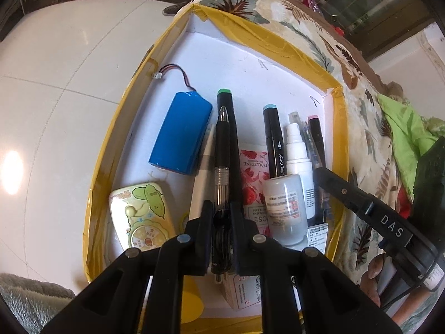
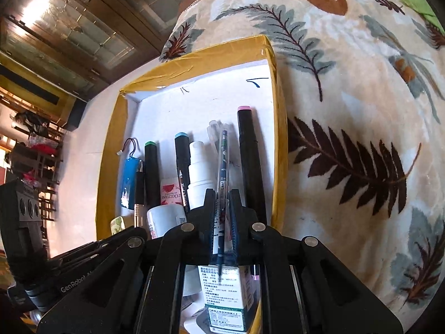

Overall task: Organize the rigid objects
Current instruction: 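Open both tools and withdraw them from the tray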

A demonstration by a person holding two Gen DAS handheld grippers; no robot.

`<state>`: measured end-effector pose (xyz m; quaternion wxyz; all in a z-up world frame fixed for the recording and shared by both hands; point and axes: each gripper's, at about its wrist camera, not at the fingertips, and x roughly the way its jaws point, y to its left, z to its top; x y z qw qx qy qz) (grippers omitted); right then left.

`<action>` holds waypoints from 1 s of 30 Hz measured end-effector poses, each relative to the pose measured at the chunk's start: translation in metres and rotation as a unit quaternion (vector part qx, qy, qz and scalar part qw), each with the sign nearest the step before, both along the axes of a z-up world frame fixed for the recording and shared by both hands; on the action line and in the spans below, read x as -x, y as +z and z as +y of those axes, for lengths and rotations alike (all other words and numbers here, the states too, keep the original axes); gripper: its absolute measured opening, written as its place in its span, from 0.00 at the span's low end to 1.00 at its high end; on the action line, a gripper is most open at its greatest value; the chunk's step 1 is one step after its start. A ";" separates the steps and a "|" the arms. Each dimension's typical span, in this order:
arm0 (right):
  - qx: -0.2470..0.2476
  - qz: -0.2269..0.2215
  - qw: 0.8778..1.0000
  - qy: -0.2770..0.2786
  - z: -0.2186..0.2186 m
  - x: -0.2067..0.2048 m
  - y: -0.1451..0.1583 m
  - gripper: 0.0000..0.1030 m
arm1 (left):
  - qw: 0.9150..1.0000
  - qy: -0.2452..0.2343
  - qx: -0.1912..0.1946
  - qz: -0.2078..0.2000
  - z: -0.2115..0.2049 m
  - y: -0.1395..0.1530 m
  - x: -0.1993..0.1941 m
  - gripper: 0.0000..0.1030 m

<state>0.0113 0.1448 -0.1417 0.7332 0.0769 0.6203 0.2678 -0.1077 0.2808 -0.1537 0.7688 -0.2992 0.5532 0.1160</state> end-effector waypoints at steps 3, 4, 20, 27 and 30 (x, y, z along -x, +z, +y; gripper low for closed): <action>-0.004 -0.013 1.000 -0.001 -0.002 0.007 0.005 0.33 | 0.999 0.002 -0.026 -0.021 -0.004 0.011 0.003 0.38; -0.006 -0.018 1.000 0.001 -0.002 0.010 0.008 0.35 | 0.999 0.004 -0.036 -0.029 -0.005 0.015 0.004 0.55; -0.024 -0.066 0.997 -0.031 -0.041 0.132 0.074 0.35 | 0.937 0.009 -0.316 -0.150 -0.073 0.091 0.113 0.78; 0.002 -0.090 0.996 -0.004 -0.024 0.135 0.075 0.35 | 0.942 0.019 -0.302 -0.144 -0.070 0.091 0.109 0.78; -0.012 -0.067 0.998 -0.007 -0.025 0.132 0.069 0.35 | 0.944 0.020 -0.299 -0.140 -0.070 0.088 0.109 0.78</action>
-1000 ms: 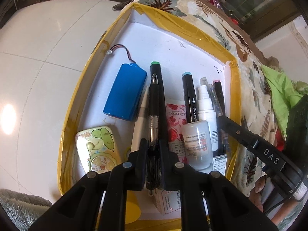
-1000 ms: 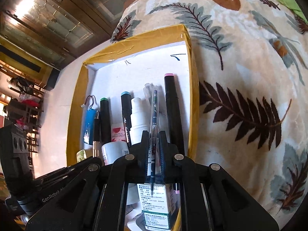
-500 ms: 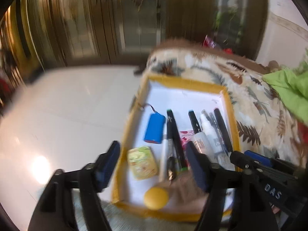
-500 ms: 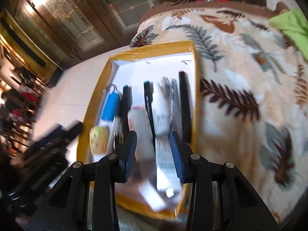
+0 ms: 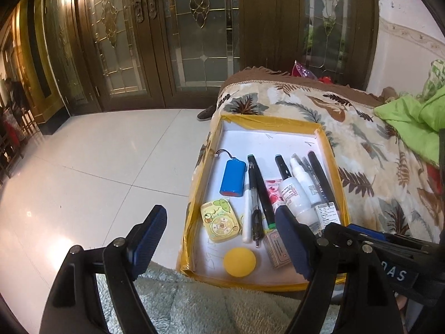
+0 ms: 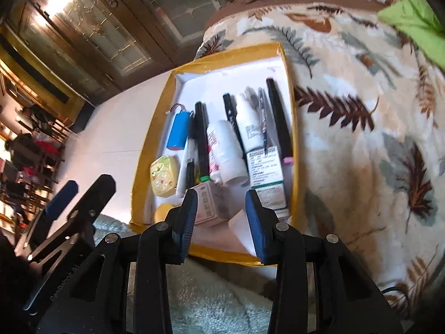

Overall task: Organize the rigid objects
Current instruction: 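Open both tools and withdraw them from the tray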

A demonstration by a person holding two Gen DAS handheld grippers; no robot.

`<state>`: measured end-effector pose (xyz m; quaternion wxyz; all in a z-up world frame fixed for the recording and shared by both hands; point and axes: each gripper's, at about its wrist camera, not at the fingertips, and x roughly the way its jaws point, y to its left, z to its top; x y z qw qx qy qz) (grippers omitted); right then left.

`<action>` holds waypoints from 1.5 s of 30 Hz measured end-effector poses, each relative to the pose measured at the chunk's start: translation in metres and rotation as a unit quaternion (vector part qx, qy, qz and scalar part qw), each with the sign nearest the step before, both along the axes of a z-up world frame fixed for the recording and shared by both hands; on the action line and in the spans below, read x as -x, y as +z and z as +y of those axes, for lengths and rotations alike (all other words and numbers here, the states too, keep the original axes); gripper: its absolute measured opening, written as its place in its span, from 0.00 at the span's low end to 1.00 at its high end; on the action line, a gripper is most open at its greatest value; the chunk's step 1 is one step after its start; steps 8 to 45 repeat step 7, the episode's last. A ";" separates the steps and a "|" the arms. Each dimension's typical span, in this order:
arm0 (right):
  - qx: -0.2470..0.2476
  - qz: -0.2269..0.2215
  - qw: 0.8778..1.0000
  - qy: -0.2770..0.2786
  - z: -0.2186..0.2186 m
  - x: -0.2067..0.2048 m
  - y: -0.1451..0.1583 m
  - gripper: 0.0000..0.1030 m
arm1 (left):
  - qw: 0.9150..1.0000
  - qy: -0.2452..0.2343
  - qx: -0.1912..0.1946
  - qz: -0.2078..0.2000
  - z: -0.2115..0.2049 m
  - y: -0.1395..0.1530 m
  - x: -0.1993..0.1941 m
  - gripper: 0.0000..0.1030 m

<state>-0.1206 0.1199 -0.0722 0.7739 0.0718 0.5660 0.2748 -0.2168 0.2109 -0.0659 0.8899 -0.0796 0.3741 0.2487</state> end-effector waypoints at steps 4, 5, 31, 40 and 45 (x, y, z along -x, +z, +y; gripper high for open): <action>-0.002 -0.001 1.000 -0.005 -0.002 0.000 0.001 0.35 | 1.000 -0.002 -0.007 -0.003 -0.002 -0.001 0.000 0.78; -0.003 0.001 1.000 -0.006 -0.003 0.000 0.001 0.35 | 1.000 -0.003 -0.007 -0.003 -0.002 -0.001 0.000 0.78; -0.005 0.007 1.000 -0.005 -0.002 -0.001 -0.001 0.35 | 1.000 -0.003 -0.007 -0.002 -0.002 -0.001 0.000 0.78; -0.005 0.007 1.000 -0.005 -0.002 -0.001 -0.001 0.35 | 1.000 -0.003 -0.007 -0.002 -0.002 -0.001 0.000 0.78; -0.005 0.007 1.000 -0.005 -0.002 -0.001 -0.001 0.35 | 1.000 -0.003 -0.007 -0.002 -0.002 -0.001 0.000 0.78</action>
